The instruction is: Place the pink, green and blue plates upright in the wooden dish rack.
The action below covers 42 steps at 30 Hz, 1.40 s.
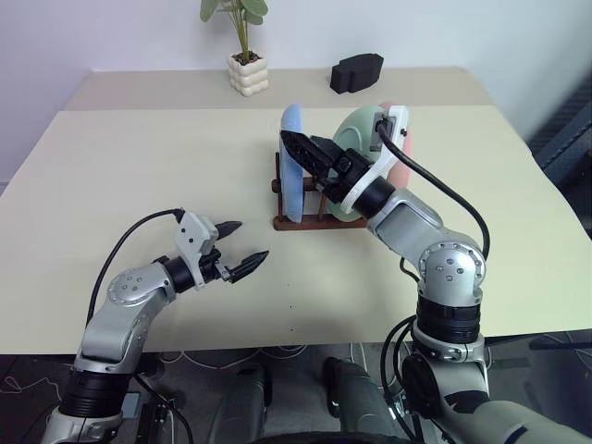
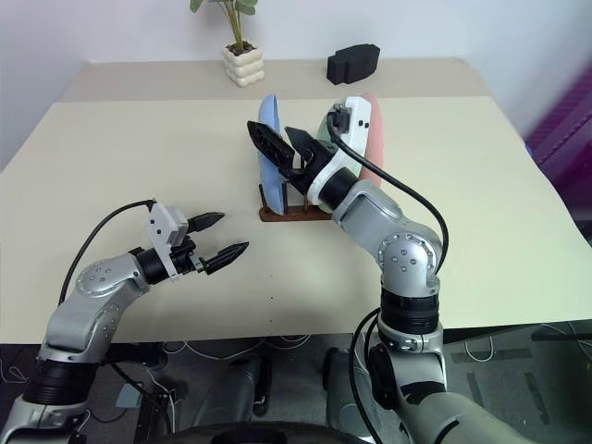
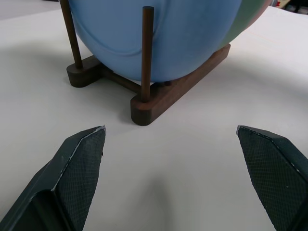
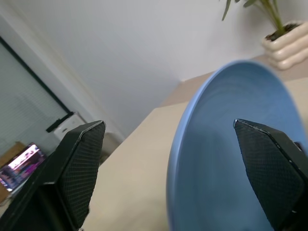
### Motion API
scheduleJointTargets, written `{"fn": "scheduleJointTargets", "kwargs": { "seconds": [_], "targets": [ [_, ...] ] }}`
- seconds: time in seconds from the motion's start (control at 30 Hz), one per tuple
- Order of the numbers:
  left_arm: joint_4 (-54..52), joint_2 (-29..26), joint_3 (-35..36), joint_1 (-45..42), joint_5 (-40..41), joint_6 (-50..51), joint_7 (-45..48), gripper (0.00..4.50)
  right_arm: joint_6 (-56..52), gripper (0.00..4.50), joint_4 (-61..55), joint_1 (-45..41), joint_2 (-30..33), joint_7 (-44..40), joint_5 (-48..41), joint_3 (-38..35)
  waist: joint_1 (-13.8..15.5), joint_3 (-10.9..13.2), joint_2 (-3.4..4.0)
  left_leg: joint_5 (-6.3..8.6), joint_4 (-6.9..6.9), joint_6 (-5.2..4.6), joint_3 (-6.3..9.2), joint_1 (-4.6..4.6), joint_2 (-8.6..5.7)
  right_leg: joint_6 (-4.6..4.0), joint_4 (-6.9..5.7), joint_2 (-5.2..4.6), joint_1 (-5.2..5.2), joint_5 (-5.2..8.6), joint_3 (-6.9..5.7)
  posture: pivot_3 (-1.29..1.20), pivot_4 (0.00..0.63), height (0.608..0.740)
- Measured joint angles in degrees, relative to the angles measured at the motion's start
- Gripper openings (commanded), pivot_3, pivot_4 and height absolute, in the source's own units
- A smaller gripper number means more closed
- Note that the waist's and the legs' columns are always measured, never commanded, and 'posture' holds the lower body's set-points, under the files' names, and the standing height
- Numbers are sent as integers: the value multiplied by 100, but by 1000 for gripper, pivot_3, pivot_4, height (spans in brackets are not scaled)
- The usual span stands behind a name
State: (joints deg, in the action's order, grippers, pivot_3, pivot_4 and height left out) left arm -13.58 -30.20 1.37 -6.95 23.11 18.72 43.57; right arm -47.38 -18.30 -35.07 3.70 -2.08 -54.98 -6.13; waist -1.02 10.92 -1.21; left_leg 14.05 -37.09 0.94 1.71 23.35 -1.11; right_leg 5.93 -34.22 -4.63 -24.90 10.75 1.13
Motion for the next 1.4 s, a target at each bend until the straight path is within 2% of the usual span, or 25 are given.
{"fn": "scheduleJointTargets", "kwargs": {
  "seconds": [0.13,0.37,0.47,0.6,0.7,0.83,0.93,1.07,1.4],
  "targets": [
    [0,-7,0,-2,2,0,3,4500,172,4476,-1,-79,152,-158,280,62,0,0,0,0,0,0,-1,0,0,0,1,0,0,0,0,0,150,736],
    [1,-14,3,-11,4,-4,20,4500,430,4476,-395,-472,898,-826,890,380,1,2,3,0,0,0,0,1,-1,0,2,1,0,1,-2,0,150,736],
    [1,0,-4,-37,3,-12,16,4500,485,3599,-558,-467,1511,-1150,1214,505,33,2,4,0,-4,0,2,5,-2,-1,7,-2,1,2,-2,0,150,736],
    [-21,49,-67,-87,17,69,39,4500,517,1609,-1250,-94,2743,-1949,1314,262,46,1,2,4,-6,-7,2,9,-4,4,17,-5,7,6,-1,0,150,736],
    [-58,81,-215,-206,67,138,155,4500,486,41,-1641,602,3619,-2549,1305,-16,43,1,1,5,-7,-8,0,8,-3,7,18,-5,8,10,-1,0,150,736],
    [-111,91,-433,-298,135,232,446,4500,331,41,-1912,1595,4526,-3125,1317,-435,28,1,2,5,-8,-8,-6,3,0,4,18,-3,9,12,1,0,150,736],
    [-103,162,-556,-351,149,281,613,4500,319,41,-2262,2279,4925,-3327,1478,-506,40,1,1,5,-8,-9,-3,3,1,-3,16,-1,9,20,-1,0,150,736],
    [-47,342,-743,-509,149,299,724,4500,297,41,-2281,2375,4929,-3028,2071,-293,40,0,1,5,-22,-8,-6,4,-1,5,16,-4,13,24,1,0,150,736],
    [131,449,-784,-475,105,149,745,4500,735,41,-1532,2057,4684,-2750,3502,829,47,1,1,6,-19,-9,-3,6,-2,-5,17,-4,12,18,0,0,150,736]
  ]
}}
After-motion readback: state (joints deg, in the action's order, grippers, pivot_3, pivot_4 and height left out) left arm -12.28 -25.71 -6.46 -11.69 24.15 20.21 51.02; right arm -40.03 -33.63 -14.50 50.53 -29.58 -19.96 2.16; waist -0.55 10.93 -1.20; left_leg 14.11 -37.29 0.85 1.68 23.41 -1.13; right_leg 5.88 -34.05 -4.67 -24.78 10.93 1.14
